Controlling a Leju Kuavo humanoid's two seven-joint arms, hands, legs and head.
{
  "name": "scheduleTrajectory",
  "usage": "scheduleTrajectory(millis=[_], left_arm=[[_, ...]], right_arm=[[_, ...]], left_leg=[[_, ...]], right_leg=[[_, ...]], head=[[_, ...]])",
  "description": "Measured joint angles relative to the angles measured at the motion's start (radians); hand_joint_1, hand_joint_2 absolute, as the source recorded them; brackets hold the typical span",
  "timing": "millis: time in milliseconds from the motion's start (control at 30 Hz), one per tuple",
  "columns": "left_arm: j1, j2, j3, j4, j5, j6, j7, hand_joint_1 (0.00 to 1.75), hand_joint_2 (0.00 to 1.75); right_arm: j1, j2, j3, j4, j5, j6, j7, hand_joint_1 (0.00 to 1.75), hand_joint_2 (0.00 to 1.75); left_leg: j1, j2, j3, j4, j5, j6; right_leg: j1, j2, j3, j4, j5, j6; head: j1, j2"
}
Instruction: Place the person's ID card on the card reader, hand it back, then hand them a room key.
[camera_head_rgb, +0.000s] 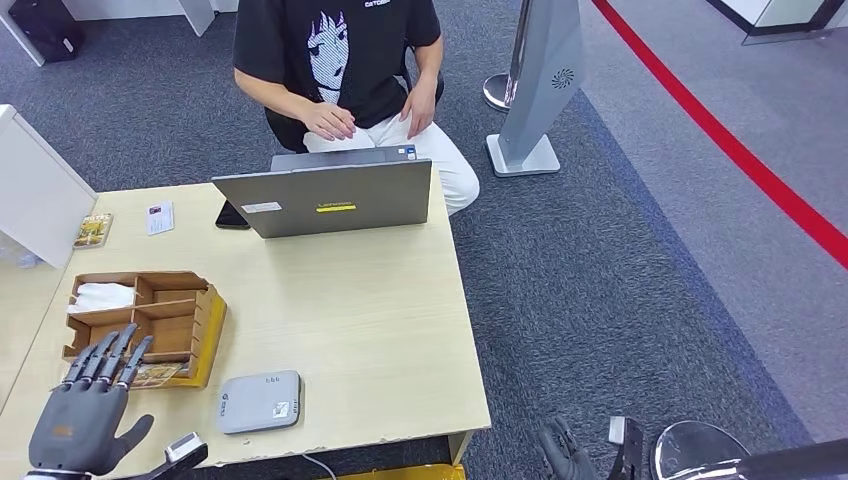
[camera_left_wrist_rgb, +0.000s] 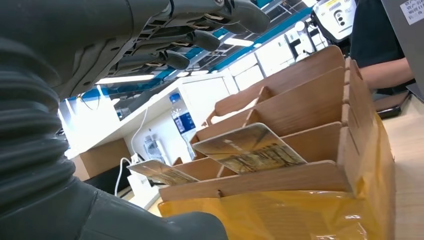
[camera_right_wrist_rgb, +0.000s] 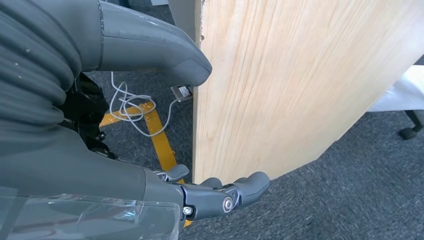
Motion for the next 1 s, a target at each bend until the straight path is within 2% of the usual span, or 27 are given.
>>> scheduleTrajectory(millis=[500, 1000], left_arm=[[-0.059, -0.091, -0.003, 0.050, -0.004, -0.043, -0.018, 0.00, 1.75], [-0.059, -0.097, 0.040, 0.045, 0.002, -0.050, -0.007, 0.00, 1.75]], right_arm=[[-0.013, -0.006, 0.021, 0.008, -0.002, -0.007, 0.000, 0.00, 1.75], [-0.011, -0.009, 0.026, 0.008, 0.002, -0.016, -0.005, 0.00, 1.75]], left_leg=[[0.000, 0.000, 0.000, 0.000, 0.000, 0.000], [0.000, 0.000, 0.000, 0.000, 0.000, 0.000]], right_leg=[[0.000, 0.000, 0.000, 0.000, 0.000, 0.000], [0.000, 0.000, 0.000, 0.000, 0.000, 0.000]], head=[[0.000, 0.000], [0.000, 0.000]])
